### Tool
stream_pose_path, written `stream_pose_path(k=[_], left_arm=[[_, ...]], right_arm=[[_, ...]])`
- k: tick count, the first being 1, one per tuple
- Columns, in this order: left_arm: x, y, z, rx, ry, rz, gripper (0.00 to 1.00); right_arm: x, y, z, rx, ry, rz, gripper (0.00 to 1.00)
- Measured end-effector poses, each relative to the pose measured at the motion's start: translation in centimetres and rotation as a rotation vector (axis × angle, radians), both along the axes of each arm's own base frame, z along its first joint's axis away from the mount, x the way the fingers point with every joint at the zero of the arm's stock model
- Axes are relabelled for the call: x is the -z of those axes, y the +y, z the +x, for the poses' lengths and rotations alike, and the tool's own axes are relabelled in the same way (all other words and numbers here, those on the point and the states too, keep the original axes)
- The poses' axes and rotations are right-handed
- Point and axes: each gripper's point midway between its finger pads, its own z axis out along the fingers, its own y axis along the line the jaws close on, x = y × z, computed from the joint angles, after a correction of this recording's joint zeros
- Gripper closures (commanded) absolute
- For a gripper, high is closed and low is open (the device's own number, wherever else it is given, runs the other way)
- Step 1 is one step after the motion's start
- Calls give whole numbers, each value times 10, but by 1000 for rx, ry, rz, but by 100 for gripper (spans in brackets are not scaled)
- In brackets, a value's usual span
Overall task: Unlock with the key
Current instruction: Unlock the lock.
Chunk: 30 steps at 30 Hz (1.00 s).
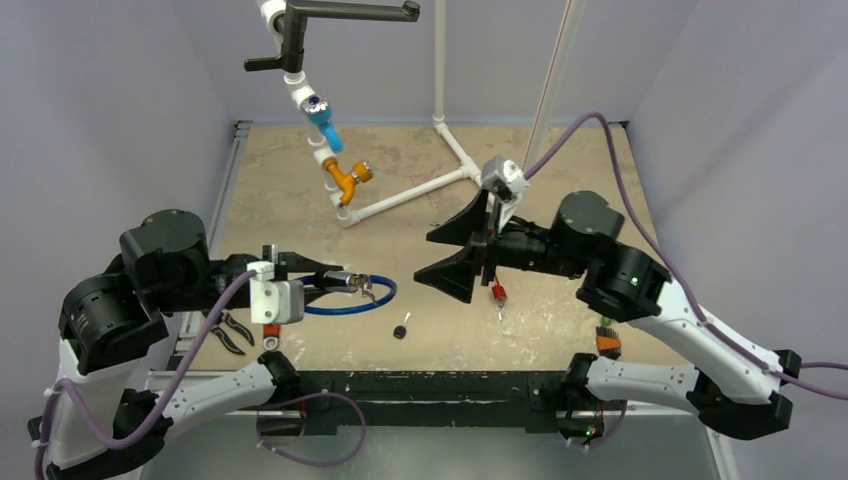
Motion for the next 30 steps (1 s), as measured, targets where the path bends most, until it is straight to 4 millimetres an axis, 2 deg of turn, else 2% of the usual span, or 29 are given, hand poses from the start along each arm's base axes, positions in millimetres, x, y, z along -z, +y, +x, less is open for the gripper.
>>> stream_pose_path(k=[4, 6, 8, 14, 18, 20, 22, 23, 26, 28, 30], left_arm=[[-13, -4, -11, 31, 55, -55, 100], [-15, -5, -14, 40, 84, -68, 100], [-15, -7, -16, 41, 111, -71, 100], [-14, -12, -14, 37, 169, -78, 100], [-16, -13, -13, 30, 182, -93, 100], [-18, -14, -13, 30, 189, -101, 100], [-19, -14, -15, 35, 200, -109, 100], [-20, -14, -16, 38, 205, -115, 100], [-25, -13, -15, 18, 214, -138, 100], [-29, -13, -15, 11, 225, -153, 100], [-33, -13, -13, -5, 231, -174, 100]], right_arm=[[45, 16, 2, -64, -31, -106, 24], [57, 23, -3, -106, -44, -129, 25], [58, 28, -12, -152, -70, -123, 26], [35, 48, -43, -277, -174, -36, 32], [37, 65, -55, -325, -193, -23, 48], [40, 72, -56, -325, -197, -25, 67], [41, 77, -53, -304, -201, -27, 97], [41, 78, -52, -293, -202, -28, 100], [39, 77, -46, -243, -205, -11, 100], [39, 72, -45, -215, -209, 10, 100], [47, 63, -44, -183, -198, 14, 100]])
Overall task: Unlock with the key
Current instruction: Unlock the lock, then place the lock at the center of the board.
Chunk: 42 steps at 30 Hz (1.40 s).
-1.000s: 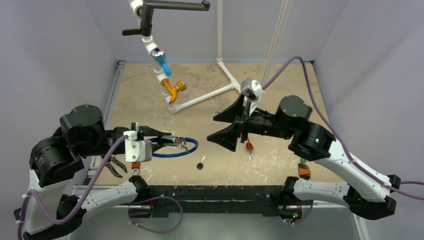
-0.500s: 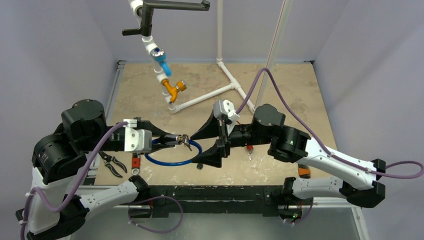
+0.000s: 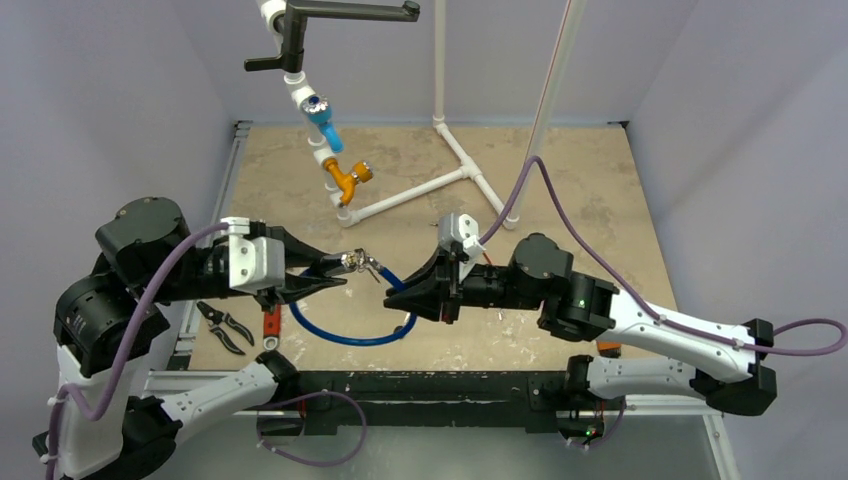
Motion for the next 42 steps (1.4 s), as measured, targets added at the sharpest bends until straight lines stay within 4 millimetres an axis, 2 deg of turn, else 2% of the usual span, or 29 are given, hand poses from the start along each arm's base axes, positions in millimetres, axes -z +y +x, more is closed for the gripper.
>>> stream_pose_path(k=[4, 7, 11, 15, 20, 23, 26, 32, 37, 42], left_arm=[[-22, 3, -5, -14, -9, -74, 100], [-34, 6, -10, -10, -28, -115, 100], [-31, 5, -4, -28, -37, -110, 100], [5, 2, 28, -116, -30, 1, 100], [73, -11, 87, -212, 21, 253, 100], [118, -20, 116, -231, 86, 397, 100], [155, -27, 134, -241, 153, 505, 100], [193, -31, 159, -274, 199, 626, 100], [217, -38, 188, -310, 176, 699, 100], [247, -41, 229, -369, 155, 800, 100]], right_arm=[[23, -17, 9, 85, 47, -28, 100], [35, -22, 15, 127, 74, -59, 100], [50, -29, 28, 222, 115, -117, 100], [66, -45, 45, 356, 169, -172, 100], [79, -58, 58, 480, 262, -202, 100], [99, -60, 64, 544, 323, -255, 100], [128, -62, 68, 603, 384, -331, 100], [184, -79, 74, 724, 455, -422, 100], [204, -87, 92, 843, 469, -432, 100], [224, -86, 127, 958, 493, -428, 100]])
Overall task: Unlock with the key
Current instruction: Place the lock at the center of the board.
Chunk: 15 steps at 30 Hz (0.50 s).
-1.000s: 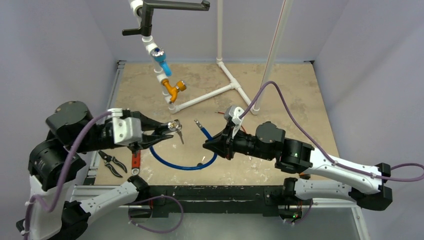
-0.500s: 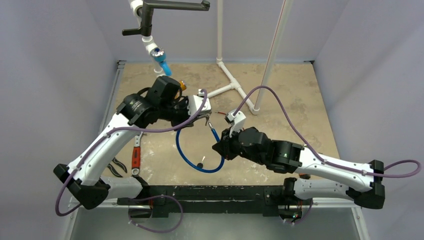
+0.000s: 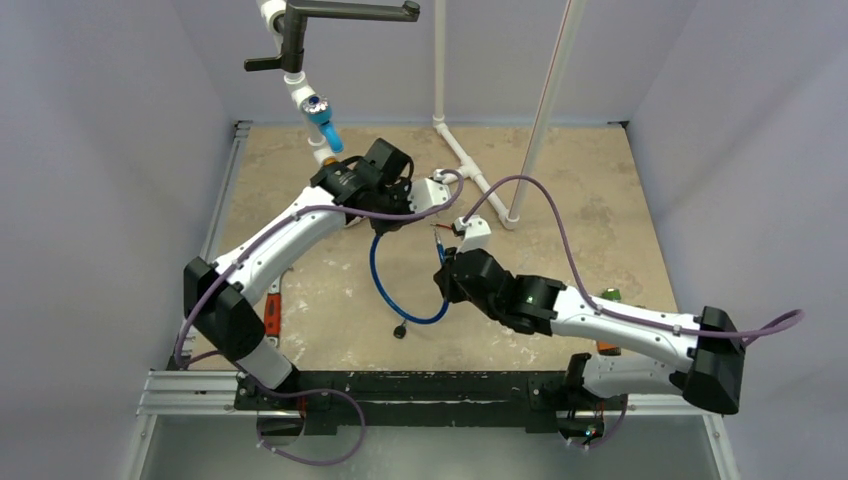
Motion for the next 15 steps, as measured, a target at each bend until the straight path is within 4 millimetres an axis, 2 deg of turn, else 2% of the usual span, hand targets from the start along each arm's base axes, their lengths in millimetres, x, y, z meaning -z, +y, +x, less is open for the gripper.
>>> stream_pose_path(k=[4, 9, 12, 15], left_arm=[[13, 1, 35, -44, -37, 49, 100], [14, 4, 71, -95, -99, 84, 99], [11, 0, 92, -124, -135, 86, 74], [19, -2, 101, -137, -140, 99, 64]], right_arm=[[18, 1, 31, 78, 4, -13, 100], [54, 5, 61, 142, 27, -57, 100], [78, 3, 77, 178, 54, -101, 100], [93, 0, 91, 211, 73, -125, 100]])
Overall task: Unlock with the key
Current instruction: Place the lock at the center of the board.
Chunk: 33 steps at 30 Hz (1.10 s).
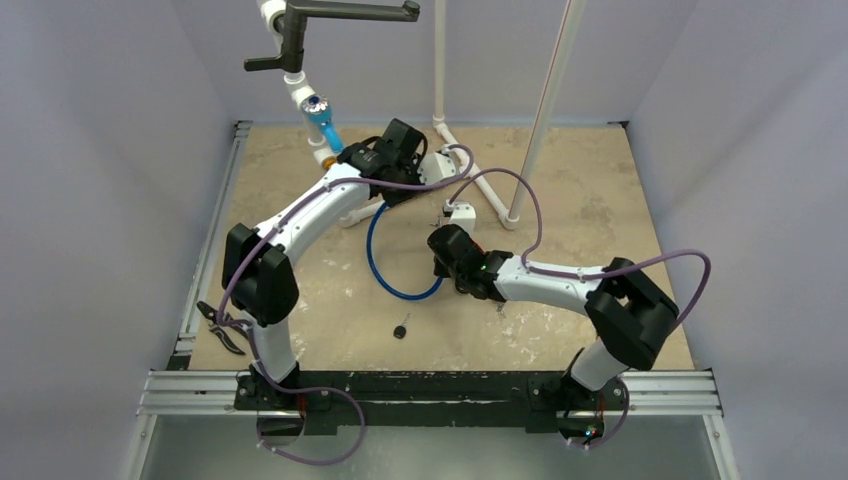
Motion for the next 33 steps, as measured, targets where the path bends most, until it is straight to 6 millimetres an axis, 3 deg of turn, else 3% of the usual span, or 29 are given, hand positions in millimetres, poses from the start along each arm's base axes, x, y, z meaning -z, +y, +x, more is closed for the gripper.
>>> stream_pose_path(k=[4, 10, 11, 15, 19, 21, 25, 29, 33], left_arm=[[13, -2, 6, -8, 9, 10, 33], [15, -9, 10, -26, 16, -19, 23], [12, -11, 10, -26, 18, -31, 22], [0, -20, 4, -18, 44, -91, 14], [-6, -18, -25, 9, 146, -117, 1], [-12, -15, -44, 26, 193, -126, 0], [-38, 5, -84, 40, 250, -128, 0], [-95, 30, -133, 89, 201, -196, 0], [-113, 53, -178, 112, 214, -224, 0]], right_arm=[[8, 0, 15, 24, 15, 12, 100], [19, 7, 21, 25, 40, 32, 100], [21, 8, 21, 24, 45, 37, 94], [26, 11, 19, 17, 63, 42, 55], [28, 12, 16, -7, 80, 29, 38], [24, 14, 16, -23, 79, 23, 34], [-4, 20, 18, -66, 50, 31, 27], [-61, 30, 20, -117, -30, 104, 29], [-101, 32, 13, -158, -85, 168, 33]])
